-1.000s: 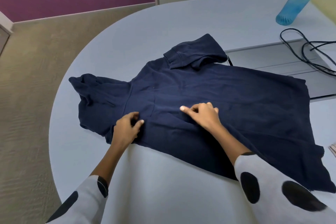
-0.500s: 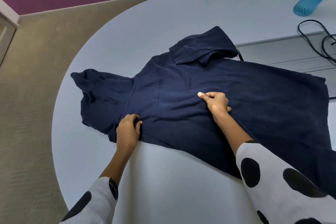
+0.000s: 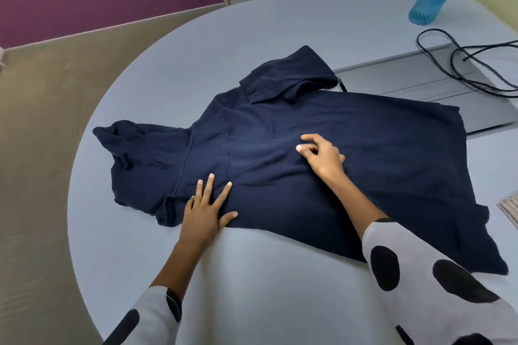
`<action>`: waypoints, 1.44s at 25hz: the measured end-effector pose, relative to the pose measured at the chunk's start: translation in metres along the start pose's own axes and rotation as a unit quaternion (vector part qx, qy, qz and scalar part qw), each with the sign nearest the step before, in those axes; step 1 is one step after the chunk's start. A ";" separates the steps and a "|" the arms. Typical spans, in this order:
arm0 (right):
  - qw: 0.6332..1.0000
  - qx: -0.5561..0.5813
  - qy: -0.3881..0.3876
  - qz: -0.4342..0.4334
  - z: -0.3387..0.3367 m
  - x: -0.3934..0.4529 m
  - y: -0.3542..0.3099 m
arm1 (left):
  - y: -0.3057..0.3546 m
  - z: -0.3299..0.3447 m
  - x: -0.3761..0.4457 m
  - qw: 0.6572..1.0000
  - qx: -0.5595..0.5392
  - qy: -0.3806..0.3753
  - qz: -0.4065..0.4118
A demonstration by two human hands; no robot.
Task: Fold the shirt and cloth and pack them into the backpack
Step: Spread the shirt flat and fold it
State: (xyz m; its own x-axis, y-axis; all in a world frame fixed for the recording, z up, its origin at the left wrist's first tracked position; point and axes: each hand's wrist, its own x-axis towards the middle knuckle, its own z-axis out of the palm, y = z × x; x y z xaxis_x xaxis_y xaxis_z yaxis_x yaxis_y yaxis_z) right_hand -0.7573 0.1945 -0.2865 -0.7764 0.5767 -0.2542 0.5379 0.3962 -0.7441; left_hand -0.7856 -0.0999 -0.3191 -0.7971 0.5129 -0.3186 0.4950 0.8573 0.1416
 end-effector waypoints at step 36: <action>0.918 0.258 0.275 0.123 -0.222 -0.166 0.163 | 0.184 -0.047 0.004 0.997 -0.027 -0.041 0.066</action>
State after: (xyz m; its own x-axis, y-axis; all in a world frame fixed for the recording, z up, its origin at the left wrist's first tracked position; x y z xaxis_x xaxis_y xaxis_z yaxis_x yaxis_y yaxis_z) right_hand -0.4677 0.3221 -0.2280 -0.2933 0.9329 -0.2091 0.3378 -0.1035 -0.9355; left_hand -0.7140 0.0619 -0.2507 -0.6942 0.6181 -0.3688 0.5731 0.7847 0.2363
